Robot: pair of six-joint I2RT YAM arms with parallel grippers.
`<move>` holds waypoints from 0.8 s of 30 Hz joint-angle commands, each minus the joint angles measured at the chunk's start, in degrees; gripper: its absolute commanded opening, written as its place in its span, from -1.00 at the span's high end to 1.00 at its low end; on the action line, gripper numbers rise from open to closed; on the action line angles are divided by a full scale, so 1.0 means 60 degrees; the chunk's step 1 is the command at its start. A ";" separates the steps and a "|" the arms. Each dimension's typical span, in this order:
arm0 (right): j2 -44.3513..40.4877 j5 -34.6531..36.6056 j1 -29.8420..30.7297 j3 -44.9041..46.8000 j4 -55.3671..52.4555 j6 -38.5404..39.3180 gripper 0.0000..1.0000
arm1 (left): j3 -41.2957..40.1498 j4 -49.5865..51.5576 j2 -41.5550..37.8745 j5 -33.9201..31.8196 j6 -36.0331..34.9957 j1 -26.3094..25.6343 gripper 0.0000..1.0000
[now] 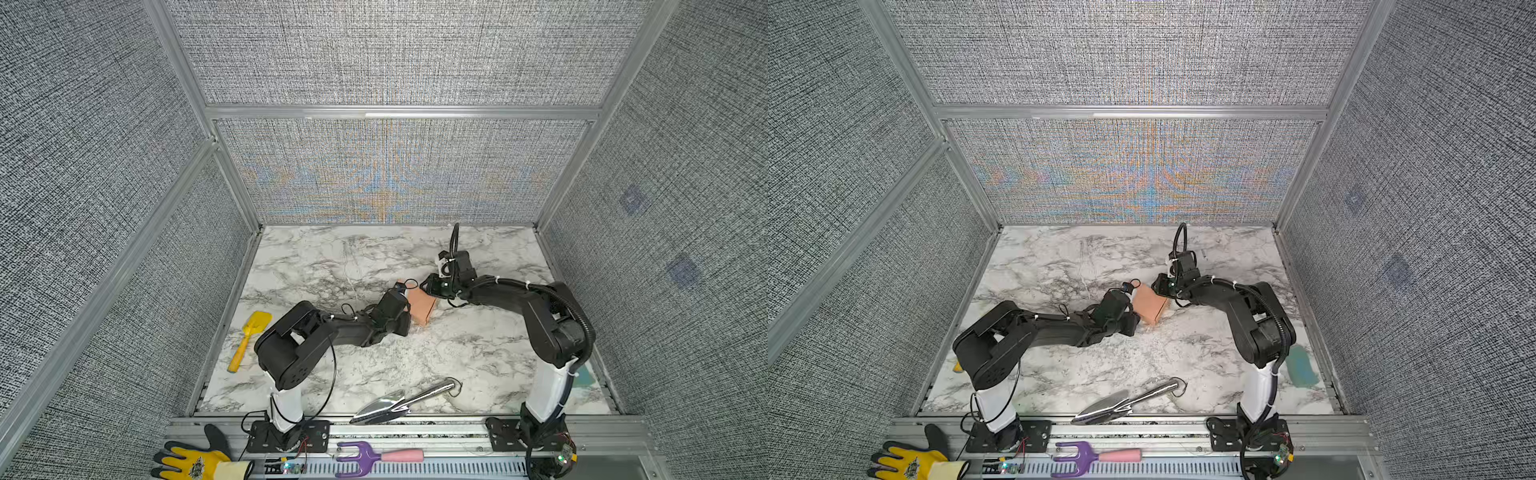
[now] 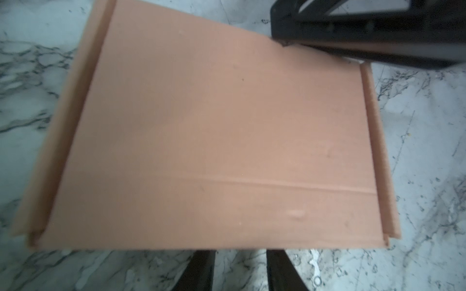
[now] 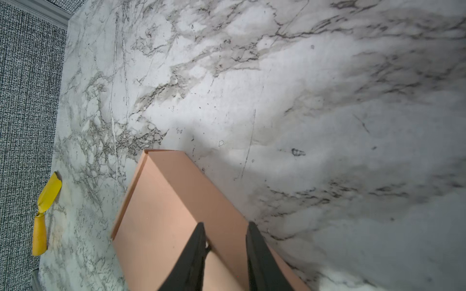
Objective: Assemble paper box
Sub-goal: Fold and tuck the lid into the gap.
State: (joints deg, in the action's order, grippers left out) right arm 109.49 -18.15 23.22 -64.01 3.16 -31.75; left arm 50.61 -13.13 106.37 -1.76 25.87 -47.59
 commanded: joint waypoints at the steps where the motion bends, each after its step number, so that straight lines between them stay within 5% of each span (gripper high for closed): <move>1: 0.0011 -0.0622 -0.0008 -0.0001 -0.0901 -0.0033 0.40 | -0.0127 0.0378 -0.0138 0.0307 0.0024 0.0007 0.26; 12: -0.1400 0.0658 -0.0909 -0.0226 -0.1727 0.0496 0.37 | -0.1291 0.1093 -0.2264 0.0250 0.0368 0.0077 0.01; 24: -0.5019 0.2717 -0.0242 0.2893 -0.2508 0.0575 0.36 | -0.1819 0.2487 -0.6187 -0.1277 0.0357 0.1467 -0.93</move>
State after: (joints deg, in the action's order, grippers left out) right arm 81.01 -6.57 20.60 -48.40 -8.97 -28.71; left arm 40.21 -0.89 71.92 -5.56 28.93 -40.34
